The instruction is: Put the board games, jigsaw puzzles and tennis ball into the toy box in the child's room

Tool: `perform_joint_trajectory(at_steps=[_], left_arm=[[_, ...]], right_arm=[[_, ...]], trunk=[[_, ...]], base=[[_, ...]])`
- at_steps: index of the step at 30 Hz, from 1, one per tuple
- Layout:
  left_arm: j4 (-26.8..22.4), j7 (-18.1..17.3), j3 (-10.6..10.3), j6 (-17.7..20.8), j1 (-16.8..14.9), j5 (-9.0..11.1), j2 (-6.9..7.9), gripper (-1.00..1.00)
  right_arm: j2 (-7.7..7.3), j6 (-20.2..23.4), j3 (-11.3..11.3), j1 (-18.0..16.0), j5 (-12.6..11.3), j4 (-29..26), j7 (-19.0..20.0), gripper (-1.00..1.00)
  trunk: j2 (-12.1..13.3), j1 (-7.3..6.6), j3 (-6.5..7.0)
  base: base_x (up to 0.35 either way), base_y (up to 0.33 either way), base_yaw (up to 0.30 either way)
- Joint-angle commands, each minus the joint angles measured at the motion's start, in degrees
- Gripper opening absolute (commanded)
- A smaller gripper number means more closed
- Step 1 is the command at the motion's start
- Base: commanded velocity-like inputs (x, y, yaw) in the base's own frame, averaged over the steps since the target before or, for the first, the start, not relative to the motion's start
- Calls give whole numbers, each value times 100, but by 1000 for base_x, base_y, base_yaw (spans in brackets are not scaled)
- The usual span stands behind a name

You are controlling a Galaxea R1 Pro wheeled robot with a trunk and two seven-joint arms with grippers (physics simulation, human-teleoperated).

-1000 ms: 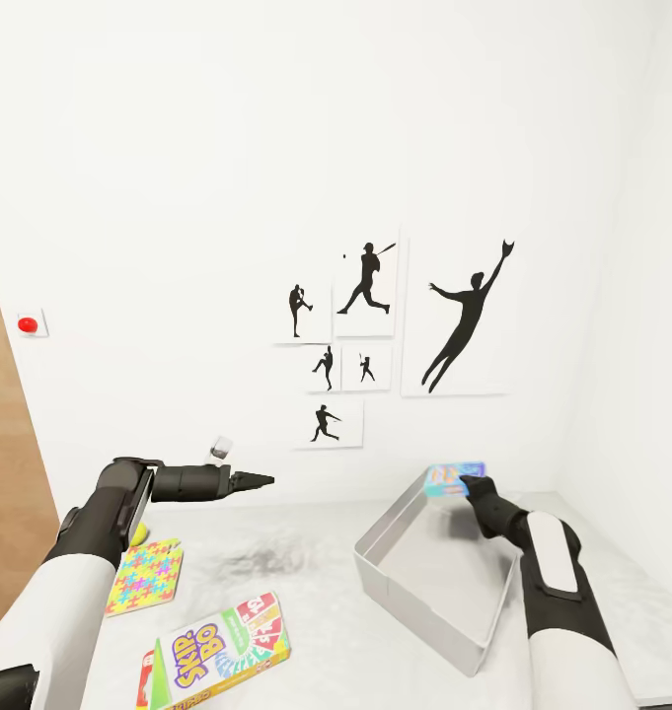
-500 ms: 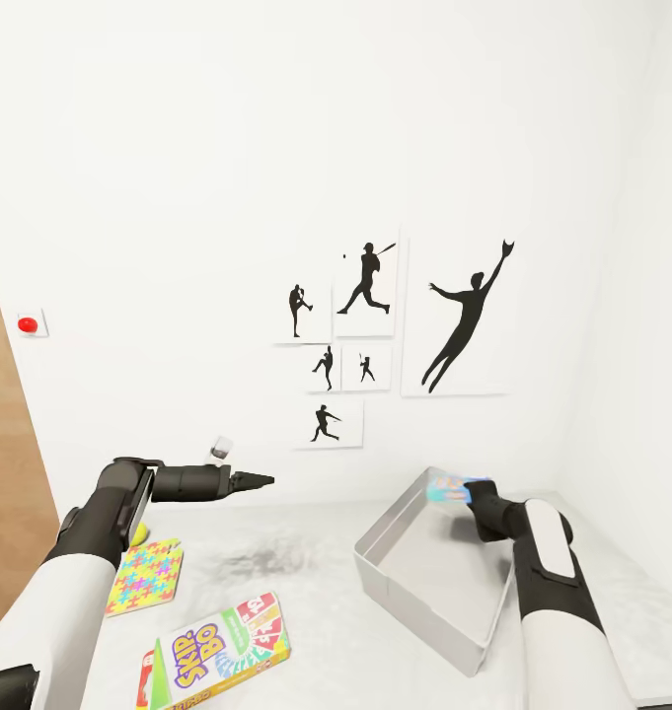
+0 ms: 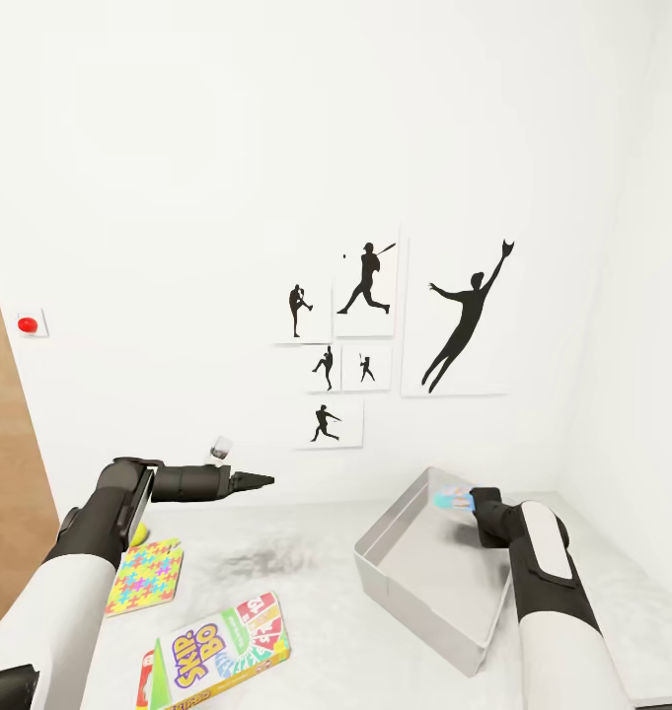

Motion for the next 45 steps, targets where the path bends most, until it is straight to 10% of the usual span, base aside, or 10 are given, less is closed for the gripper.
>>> perform_joint_trajectory(at_steps=[1,45], left_arm=[[-4,-51,15,59,-3,-61,-4,100],[-4,-51,24,55,-5,-61,-1,100]], right_arm=[[6,31,-21,-13,-44,-6,-28,-100],[-122,-173,-233,-615,-313,1084,-45,-100]], trunk=[[-4,2,-5],[-4,2,-375]], base=[[0,0,0],[0,0,58]])
